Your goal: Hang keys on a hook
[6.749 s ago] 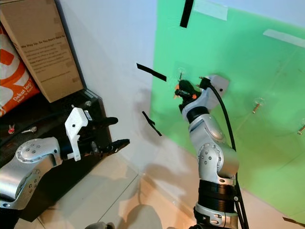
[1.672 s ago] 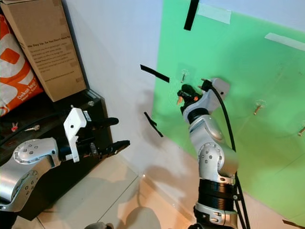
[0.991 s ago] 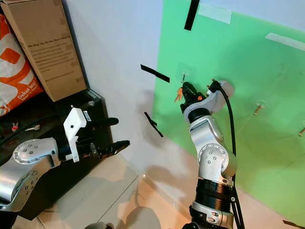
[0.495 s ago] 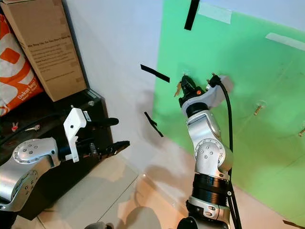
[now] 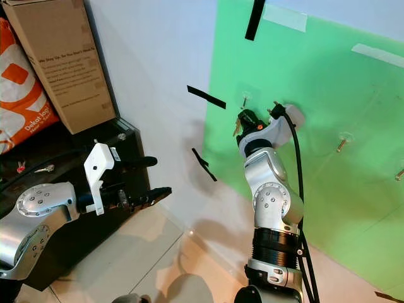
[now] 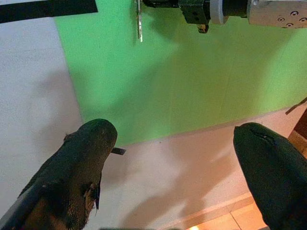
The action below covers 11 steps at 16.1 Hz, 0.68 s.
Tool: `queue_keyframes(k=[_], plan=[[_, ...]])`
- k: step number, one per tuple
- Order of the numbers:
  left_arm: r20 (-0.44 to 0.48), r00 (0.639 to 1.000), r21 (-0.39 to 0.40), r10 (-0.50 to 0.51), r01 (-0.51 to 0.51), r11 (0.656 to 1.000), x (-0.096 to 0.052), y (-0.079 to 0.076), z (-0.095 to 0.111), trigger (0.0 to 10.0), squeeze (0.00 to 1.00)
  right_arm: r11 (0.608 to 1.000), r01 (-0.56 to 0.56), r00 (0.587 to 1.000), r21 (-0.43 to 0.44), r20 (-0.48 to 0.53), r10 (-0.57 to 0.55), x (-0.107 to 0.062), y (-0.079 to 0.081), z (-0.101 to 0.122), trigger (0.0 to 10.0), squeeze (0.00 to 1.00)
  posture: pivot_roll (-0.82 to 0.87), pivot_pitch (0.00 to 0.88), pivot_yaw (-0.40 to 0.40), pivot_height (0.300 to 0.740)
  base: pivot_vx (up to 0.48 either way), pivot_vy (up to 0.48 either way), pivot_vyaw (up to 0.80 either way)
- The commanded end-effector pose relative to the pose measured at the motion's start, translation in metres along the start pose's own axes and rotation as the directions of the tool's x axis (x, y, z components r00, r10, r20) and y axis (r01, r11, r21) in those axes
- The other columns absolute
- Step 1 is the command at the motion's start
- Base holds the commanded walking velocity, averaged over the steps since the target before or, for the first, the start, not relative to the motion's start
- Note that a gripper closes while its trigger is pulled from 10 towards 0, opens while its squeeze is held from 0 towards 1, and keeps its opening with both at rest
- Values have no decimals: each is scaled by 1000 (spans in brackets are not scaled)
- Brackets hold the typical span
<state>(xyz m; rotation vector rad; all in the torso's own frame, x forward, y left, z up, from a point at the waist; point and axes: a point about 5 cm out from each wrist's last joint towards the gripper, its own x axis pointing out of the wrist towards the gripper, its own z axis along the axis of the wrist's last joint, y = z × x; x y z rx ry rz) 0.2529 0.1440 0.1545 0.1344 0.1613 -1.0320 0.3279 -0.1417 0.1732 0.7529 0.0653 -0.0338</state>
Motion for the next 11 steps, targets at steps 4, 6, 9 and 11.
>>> queue_keyframes(k=[4, 6, 9, 11], plan=[[-20, 1000, 3, -9, 9, 1000, 0, 0, -2, 10000, 0, 997, 74, 997, -10, 13, -74, 0, -12, 1, 10000, 0, 8, 0, -23, 740, 0, 0, 0], [-20, 1000, 3, -7, 7, 1000, 0, 0, -2, 10000, 0, 999, 39, 999, 0, 22, -39, -1, -9, 2, 10000, 0, 9, 0, -23, 740, 0, 0, 0], [-17, 1000, 2, -2, 2, 1000, 1, 1, -1, 10000, 0, 995, -101, 994, -19, 28, 102, -9, 2, 8, 10000, 0, 9, 0, -25, 740, 0, 0, 0], [-17, 1000, 2, -1, 1, 1000, 0, 1, -1, 10000, 0, 946, -231, 973, -229, -52, 225, -17, 8, 7, 10000, 0, 9, 0, -25, 740, 0, 0, 0]])
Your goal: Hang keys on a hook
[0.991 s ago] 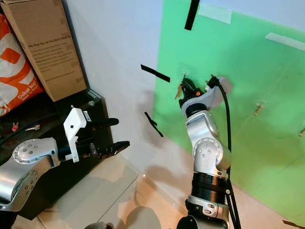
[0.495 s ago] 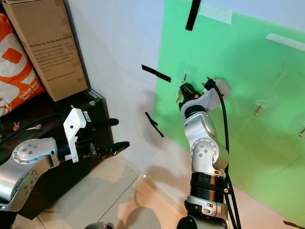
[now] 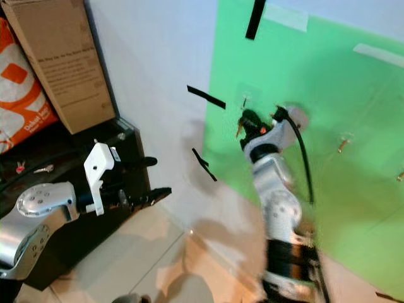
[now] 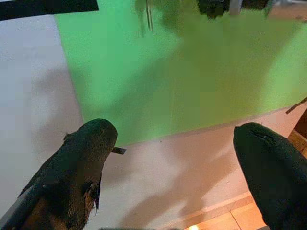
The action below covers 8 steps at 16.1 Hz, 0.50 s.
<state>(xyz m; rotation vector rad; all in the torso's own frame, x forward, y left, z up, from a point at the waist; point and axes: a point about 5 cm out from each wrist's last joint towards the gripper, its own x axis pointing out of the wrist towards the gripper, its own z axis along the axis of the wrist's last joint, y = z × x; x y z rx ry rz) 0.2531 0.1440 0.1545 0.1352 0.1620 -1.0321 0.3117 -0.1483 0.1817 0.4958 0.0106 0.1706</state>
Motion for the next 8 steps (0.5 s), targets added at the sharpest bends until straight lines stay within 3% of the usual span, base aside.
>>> queue_keyframes(k=[1, 2, 3, 4, 7, 8], plan=[[-16, 1000, 2, 0, 0, 1000, 1, 1, -1, 10000, 0, 970, -122, 991, -209, -88, 105, -5, 10, -4, 10000, 0, 1, 0, -23, 740, 0, 0, 0], [-14, 1000, 3, -1, 1, 1000, 2, 1, -1, 10000, 0, 889, -232, 965, -394, -206, 161, -12, 10, -5, 10000, 0, -5, 0, -25, 740, 0, 0, 0], [-14, 1000, 3, -1, 1, 1000, 2, 1, -1, 10000, 0, 889, -232, 965, -394, -206, 161, -12, 10, -5, 10000, 0, -5, 0, -25, 740, 0, 0, 0], [-14, 1000, 7, -5, 5, 1000, 4, 1, -1, 10000, 0, 637, -414, 898, -651, -405, 170, -23, 8, -1, 10000, 0, -15, 0, -26, 740, 0, 0, 0], [-14, 1000, 12, -10, 11, 1000, 5, 0, -1, 10000, 0, 480, -551, 821, -682, -545, 169, -34, 13, 18, 10000, 0, -17, 0, -33, 740, 0, 0, 0], [-14, 1000, 10, -11, 11, 1000, 5, -1, -2, 10000, 0, 478, -564, 816, -673, -542, 201, -36, 20, 27, 10000, 0, -18, 0, -32, 740, 0, 0, 0]])
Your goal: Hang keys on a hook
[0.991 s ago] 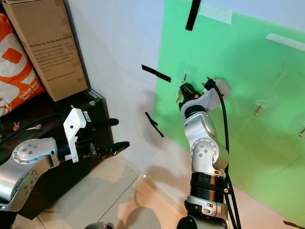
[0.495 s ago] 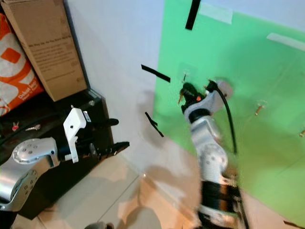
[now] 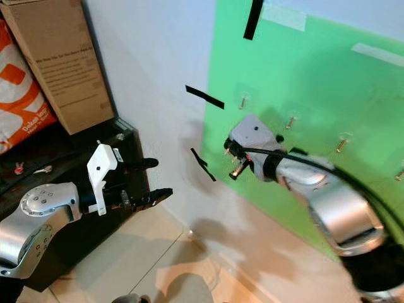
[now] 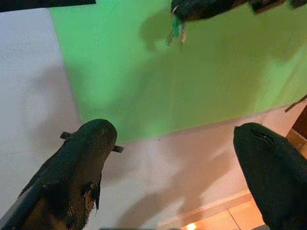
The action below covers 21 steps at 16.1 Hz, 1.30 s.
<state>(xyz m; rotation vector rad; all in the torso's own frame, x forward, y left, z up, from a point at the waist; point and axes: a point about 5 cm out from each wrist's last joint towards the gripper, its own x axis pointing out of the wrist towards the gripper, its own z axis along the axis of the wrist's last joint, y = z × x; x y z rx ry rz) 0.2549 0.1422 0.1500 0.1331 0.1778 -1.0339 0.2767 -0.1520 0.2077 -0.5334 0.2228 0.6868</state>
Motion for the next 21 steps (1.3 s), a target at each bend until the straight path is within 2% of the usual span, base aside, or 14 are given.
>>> queue_keyframes(k=[1, 6, 9, 10, 13, 21], plan=[[-2, 1000, 19, -9, 9, 1000, 1, -1, 2, 10000, 0, 999, -20, 999, 29, 48, 19, -4, -1, 13, 10000, 0, -18, 0, -32, 740, 0, 0, 0], [-9, 1000, 20, -20, 20, 1000, 1, -2, 2, 10000, 0, 995, -12, 994, 96, 105, 2, -15, -14, 34, 10000, 0, -21, 0, -30, 740, 0, 0, 0], [-11, 1000, 21, -26, 27, 999, 1, -2, 2, 10000, 0, 982, 44, 991, 183, 112, -65, -13, -22, 39, 10000, 0, -21, 0, -32, 740, 0, 0, 0], [-11, 1000, 21, -27, 28, 999, 1, -3, 2, 10000, 0, 958, 91, 983, 273, 128, -130, -10, -29, 42, 10000, 0, -21, 0, -32, 740, 0, 0, 0], [-10, 1000, 16, -28, 28, 999, 1, -3, 3, 10000, 0, 888, 109, 962, 446, 178, -208, -4, -38, 52, 10000, 0, -18, 0, -36, 740, 0, 0, 0], [-14, 1000, 19, -27, 27, 999, 0, -3, 3, 10000, 0, 830, 186, 963, 526, 70, -260, 11, -39, 44, 10000, 0, 0, 0, -54, 740, 0, 0, 0]])
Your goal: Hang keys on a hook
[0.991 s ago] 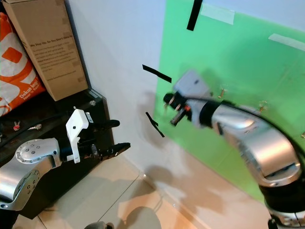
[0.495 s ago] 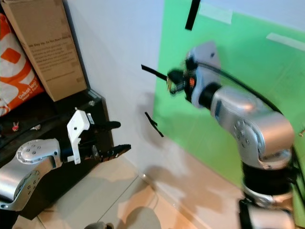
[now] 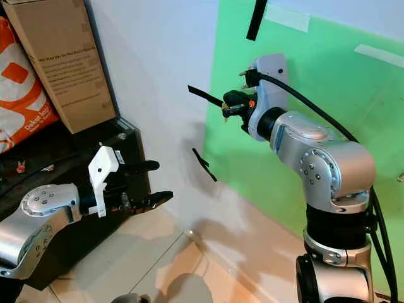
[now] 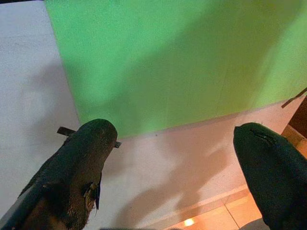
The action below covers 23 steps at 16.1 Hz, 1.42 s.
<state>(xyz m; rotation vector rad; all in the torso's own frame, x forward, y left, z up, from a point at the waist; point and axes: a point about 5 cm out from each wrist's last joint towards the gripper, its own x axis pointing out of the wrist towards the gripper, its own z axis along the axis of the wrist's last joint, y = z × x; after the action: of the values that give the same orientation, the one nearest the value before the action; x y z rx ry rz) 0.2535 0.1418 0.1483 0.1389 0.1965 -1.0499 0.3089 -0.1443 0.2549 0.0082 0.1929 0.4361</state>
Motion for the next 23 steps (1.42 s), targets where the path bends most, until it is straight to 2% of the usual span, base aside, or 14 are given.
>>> queue_keyframes(k=[1, 5, 17, 20, 23], plan=[[4, 1000, 22, -9, 9, 1000, -1, -2, 5, 10000, 0, 999, 47, 999, 3, -16, -47, 2, -6, -1, 10000, 0, 2, 0, -55, 740, 0, 0, 0], [2, 1000, 25, -10, 10, 1000, -1, -2, 5, 10000, 0, 994, 105, 993, -17, -60, -106, 4, -11, -11, 10000, 0, 4, 0, -54, 740, 0, 0, 0], [-4, 1000, 32, -16, 16, 999, -1, 0, 6, 10000, 0, 968, 249, 964, -22, -95, -250, 5, -28, -26, 10000, 0, 3, 0, -44, 740, 0, 0, 0], [-4, 1000, 34, -17, 17, 999, -1, 0, 6, 10000, 0, 962, 271, 958, -5, -99, -270, 5, -30, -30, 10000, 0, 3, 0, -43, 740, 0, 0, 0], [-3, 1000, 35, -16, 16, 999, 1, 0, 6, 10000, 0, 961, 272, 959, 49, -97, -266, 7, -30, -35, 10000, 0, 10, 0, -59, 740, 0, 0, 0]])
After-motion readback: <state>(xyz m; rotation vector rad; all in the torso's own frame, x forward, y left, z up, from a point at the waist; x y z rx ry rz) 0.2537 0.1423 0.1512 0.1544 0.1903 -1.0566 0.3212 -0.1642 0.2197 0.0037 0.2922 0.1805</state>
